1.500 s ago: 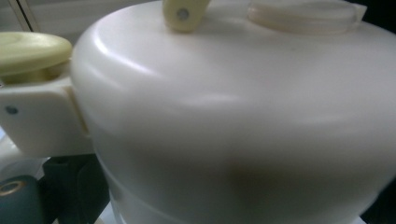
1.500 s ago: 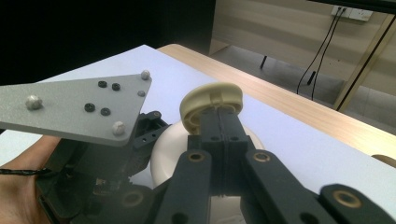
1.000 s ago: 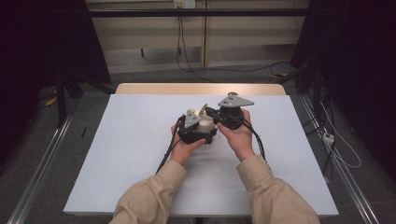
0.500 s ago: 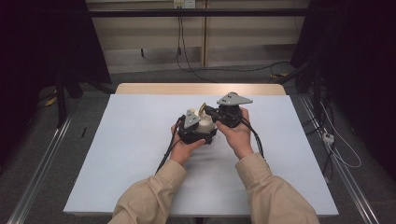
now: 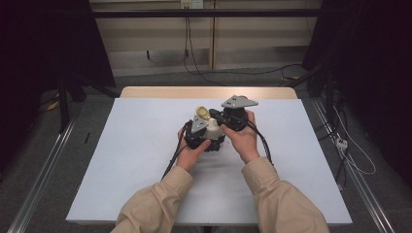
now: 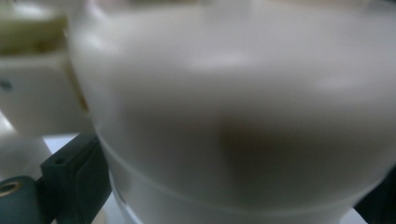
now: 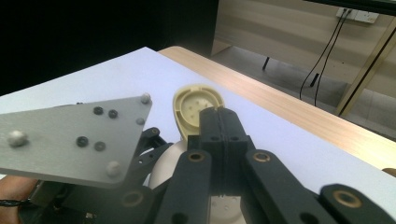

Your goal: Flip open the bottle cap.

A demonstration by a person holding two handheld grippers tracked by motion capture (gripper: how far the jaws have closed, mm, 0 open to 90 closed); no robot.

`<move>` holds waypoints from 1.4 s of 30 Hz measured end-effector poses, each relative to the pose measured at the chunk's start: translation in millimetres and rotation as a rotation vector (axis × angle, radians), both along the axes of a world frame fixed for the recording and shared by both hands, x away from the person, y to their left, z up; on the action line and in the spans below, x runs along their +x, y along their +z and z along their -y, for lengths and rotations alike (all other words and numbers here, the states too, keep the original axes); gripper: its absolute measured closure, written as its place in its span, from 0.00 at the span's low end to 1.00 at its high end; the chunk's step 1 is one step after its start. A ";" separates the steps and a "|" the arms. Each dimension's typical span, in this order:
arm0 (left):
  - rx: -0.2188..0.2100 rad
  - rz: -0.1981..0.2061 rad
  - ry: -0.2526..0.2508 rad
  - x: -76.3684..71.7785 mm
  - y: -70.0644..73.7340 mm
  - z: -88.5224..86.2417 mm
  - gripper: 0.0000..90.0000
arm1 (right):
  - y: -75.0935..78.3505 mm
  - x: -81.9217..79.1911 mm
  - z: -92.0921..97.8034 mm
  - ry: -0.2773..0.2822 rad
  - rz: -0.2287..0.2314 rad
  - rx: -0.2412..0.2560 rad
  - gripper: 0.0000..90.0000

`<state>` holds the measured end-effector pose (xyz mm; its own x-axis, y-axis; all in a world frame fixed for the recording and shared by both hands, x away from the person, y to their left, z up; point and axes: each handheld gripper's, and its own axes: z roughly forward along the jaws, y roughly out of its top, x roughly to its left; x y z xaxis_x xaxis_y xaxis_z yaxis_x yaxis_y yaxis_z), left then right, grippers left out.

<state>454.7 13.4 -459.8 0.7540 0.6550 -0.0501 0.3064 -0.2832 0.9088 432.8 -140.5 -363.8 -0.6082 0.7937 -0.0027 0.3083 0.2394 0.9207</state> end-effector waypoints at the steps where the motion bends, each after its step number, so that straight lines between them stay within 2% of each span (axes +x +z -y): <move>1: 0.018 -0.001 -0.003 -0.4 0.4 -0.6 0.04 | -0.4 0.4 0.2 -0.004 -0.003 0.000 1.00; 4: 0.068 -0.009 -0.006 -4.4 0.3 -2.5 0.04 | -1.6 1.1 0.4 -0.004 -0.003 -0.001 1.00; 6: 0.071 -0.003 -0.012 -8.2 1.9 -6.6 0.04 | -2.1 0.1 0.1 0.000 -0.004 -0.003 1.00; 8: 0.063 -0.021 -0.021 -11.1 1.7 -13.5 0.05 | -2.7 -2.9 1.0 0.004 -0.005 0.006 0.98; 10: 0.055 -0.041 -0.029 -14.2 1.1 -20.0 0.06 | -3.4 -4.7 3.5 0.005 -0.007 0.014 0.89; 11: 0.061 -0.033 -0.027 -16.4 1.8 -24.0 0.06 | -3.5 -5.9 5.3 0.005 -0.015 0.024 0.82; 13: 0.045 -0.023 -0.030 -21.8 4.2 -31.8 0.06 | -2.9 -10.5 9.6 0.009 -0.008 0.030 0.75; 15: 0.061 -0.025 -0.046 -26.6 7.6 -39.1 0.06 | -3.2 -15.9 13.4 0.018 -0.012 0.043 0.59; 18: 0.060 -0.003 -0.059 -35.0 13.8 -52.6 0.06 | -4.6 -25.1 19.3 0.032 -0.014 0.046 0.49; 20: 0.043 -0.004 -0.063 -40.6 17.7 -64.7 0.06 | -7.9 -31.0 24.7 0.039 -0.028 0.060 0.39; 22: 0.047 -0.008 -0.070 -44.7 19.7 -74.2 0.06 | -10.9 -36.1 28.3 0.042 -0.036 0.069 0.35; 25: 0.053 -0.006 -0.077 -49.8 21.8 -89.3 0.06 | -15.8 -45.8 35.3 0.045 -0.034 0.056 0.26; 30: 0.059 -0.009 -0.070 -59.9 19.0 -111.3 0.06 | -24.8 -62.6 50.2 0.039 -0.054 0.052 0.18; 38: 0.071 -0.021 -0.069 -72.7 17.3 -144.0 0.06 | -47.7 -87.9 74.7 0.000 -0.067 0.044 0.13; 40: 0.060 -0.033 -0.064 -74.8 17.0 -151.7 0.06 | -52.0 -92.8 80.1 -0.004 -0.066 0.046 0.12; 42: 0.063 -0.025 -0.055 -77.2 17.6 -159.6 0.06 | -55.9 -97.8 84.9 -0.013 -0.065 0.047 0.11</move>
